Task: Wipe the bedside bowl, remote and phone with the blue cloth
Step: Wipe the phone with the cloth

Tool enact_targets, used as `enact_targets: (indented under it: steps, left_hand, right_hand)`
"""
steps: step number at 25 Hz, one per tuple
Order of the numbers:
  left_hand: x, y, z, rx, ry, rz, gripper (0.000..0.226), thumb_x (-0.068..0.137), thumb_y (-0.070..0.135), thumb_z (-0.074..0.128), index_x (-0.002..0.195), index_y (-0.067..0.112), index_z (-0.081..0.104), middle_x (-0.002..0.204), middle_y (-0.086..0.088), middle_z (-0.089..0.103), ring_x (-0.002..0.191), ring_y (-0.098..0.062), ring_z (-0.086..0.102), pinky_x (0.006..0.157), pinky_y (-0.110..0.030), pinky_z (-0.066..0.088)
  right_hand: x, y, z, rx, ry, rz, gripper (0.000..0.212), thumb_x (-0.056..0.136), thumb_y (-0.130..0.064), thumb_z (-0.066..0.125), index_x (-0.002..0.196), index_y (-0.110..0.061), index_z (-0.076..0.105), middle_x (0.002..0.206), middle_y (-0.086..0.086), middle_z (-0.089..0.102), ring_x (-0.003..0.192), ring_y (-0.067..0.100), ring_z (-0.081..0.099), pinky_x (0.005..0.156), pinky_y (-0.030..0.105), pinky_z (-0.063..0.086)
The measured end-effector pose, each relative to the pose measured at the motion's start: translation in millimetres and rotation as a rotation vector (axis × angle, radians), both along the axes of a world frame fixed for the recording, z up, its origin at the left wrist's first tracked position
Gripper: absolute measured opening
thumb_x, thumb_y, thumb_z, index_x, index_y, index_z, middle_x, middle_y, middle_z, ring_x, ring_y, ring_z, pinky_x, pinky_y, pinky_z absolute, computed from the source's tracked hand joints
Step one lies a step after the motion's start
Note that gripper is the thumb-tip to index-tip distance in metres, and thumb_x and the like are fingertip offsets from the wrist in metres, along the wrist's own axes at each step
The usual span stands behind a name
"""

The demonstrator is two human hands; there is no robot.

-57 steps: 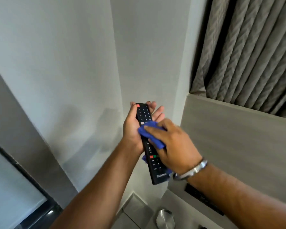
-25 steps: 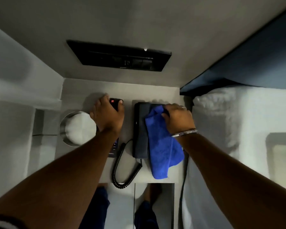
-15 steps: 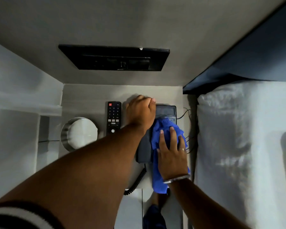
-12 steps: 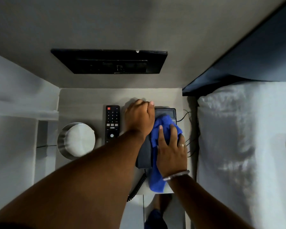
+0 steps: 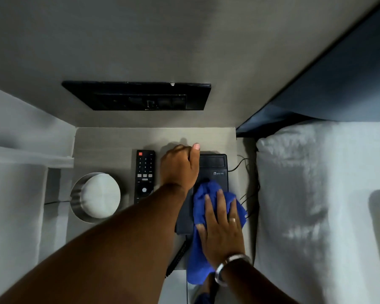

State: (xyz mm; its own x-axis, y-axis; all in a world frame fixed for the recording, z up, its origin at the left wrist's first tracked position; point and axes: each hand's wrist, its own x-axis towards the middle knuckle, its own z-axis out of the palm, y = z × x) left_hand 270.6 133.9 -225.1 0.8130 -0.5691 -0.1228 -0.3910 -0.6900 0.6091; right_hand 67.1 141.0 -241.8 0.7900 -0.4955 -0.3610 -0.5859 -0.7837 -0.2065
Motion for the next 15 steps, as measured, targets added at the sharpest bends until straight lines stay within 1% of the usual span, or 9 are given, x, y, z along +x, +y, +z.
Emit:
enact_targets:
  steps: [2, 3, 6, 7, 9, 10, 11, 13, 15]
  left_hand:
    - [-1, -1, 0, -0.012, -0.014, 0.017, 0.072, 0.095, 0.052, 0.015, 0.076, 0.010, 0.071, 0.074, -0.007, 0.070, 0.063, -0.021, 0.060, 0.064, -0.034, 0.053]
    - [-2, -1, 1, -0.022, -0.013, 0.020, 0.072, 0.095, 0.053, 0.016, 0.074, 0.009, 0.069, 0.073, -0.008, 0.069, 0.062, -0.022, 0.059, 0.064, -0.034, 0.053]
    - [-2, -1, 0, -0.042, -0.008, 0.023, 0.070, 0.094, 0.055, 0.018, 0.074, 0.010, 0.067, 0.074, -0.010, 0.069, 0.066, -0.027, 0.062, 0.065, -0.036, 0.053]
    - [-2, -1, 0, -0.037, -0.014, 0.030, 0.069, 0.094, 0.056, 0.018, 0.074, 0.011, 0.068, 0.074, -0.010, 0.069, 0.066, -0.026, 0.062, 0.064, -0.035, 0.052]
    - [-2, -1, 1, -0.016, -0.026, 0.040, 0.069, 0.094, 0.056, 0.019, 0.072, 0.012, 0.068, 0.072, -0.010, 0.069, 0.063, -0.026, 0.061, 0.061, -0.034, 0.052]
    - [-3, -1, 0, -0.009, -0.028, 0.041, 0.069, 0.094, 0.056, 0.019, 0.070, 0.013, 0.067, 0.070, -0.009, 0.068, 0.061, -0.025, 0.059, 0.059, -0.034, 0.050]
    - [-3, -1, -1, -0.007, -0.029, 0.036, 0.068, 0.095, 0.056, 0.020, 0.068, 0.013, 0.065, 0.067, -0.008, 0.066, 0.059, -0.023, 0.057, 0.057, -0.032, 0.048]
    - [-3, -1, -3, -0.005, -0.052, 0.030, 0.065, 0.096, 0.055, 0.022, 0.065, 0.015, 0.064, 0.064, -0.004, 0.061, 0.055, -0.019, 0.051, 0.054, -0.027, 0.040]
    - [-3, 0, -5, 0.010, -0.066, 0.028, 0.064, 0.095, 0.055, 0.023, 0.067, 0.016, 0.064, 0.065, -0.004, 0.061, 0.057, -0.021, 0.053, 0.053, -0.028, 0.041]
  right_hand:
    - [50, -33, 4, -0.081, -0.038, -0.022, 0.069, 0.091, -0.048, 0.032, 0.149, -0.020, 0.010, 0.155, 0.018, 0.020, 0.137, 0.046, 0.023, 0.112, 0.054, 0.023]
    - [76, -52, 8, -0.089, -0.038, -0.028, 0.066, 0.091, -0.047, 0.034, 0.149, -0.021, 0.014, 0.154, 0.017, 0.023, 0.137, 0.046, 0.024, 0.112, 0.054, 0.025]
    - [126, -93, 7, -0.001, -0.051, -0.094, 0.057, 0.094, -0.043, 0.035, 0.146, -0.022, 0.026, 0.153, 0.012, 0.030, 0.136, 0.042, 0.028, 0.109, 0.050, 0.029]
    - [123, -92, 5, 0.011, -0.051, -0.105, 0.057, 0.095, -0.040, 0.035, 0.147, -0.022, 0.022, 0.155, 0.010, 0.025, 0.138, 0.041, 0.023, 0.111, 0.049, 0.026]
    - [89, -63, 3, -0.008, -0.022, -0.069, 0.066, 0.094, -0.033, 0.038, 0.150, -0.025, 0.005, 0.160, 0.008, 0.004, 0.144, 0.040, 0.006, 0.116, 0.051, 0.017]
    - [62, -42, 4, -0.015, -0.023, -0.052, 0.071, 0.092, -0.030, 0.042, 0.150, -0.025, 0.001, 0.160, 0.009, -0.001, 0.144, 0.039, 0.005, 0.116, 0.052, 0.017]
    - [35, -23, 7, -0.011, -0.037, -0.034, 0.072, 0.091, -0.029, 0.045, 0.149, -0.022, 0.003, 0.159, 0.012, 0.001, 0.144, 0.038, 0.009, 0.115, 0.053, 0.021]
    - [7, -8, 7, -0.016, -0.060, 0.007, 0.069, 0.090, -0.039, 0.043, 0.148, -0.017, 0.014, 0.156, 0.018, 0.013, 0.141, 0.037, 0.022, 0.110, 0.054, 0.030]
    - [17, -23, 7, -0.074, -0.103, 0.022, 0.074, 0.086, -0.049, 0.046, 0.147, -0.015, 0.023, 0.152, 0.021, 0.024, 0.134, 0.038, 0.036, 0.106, 0.054, 0.036]
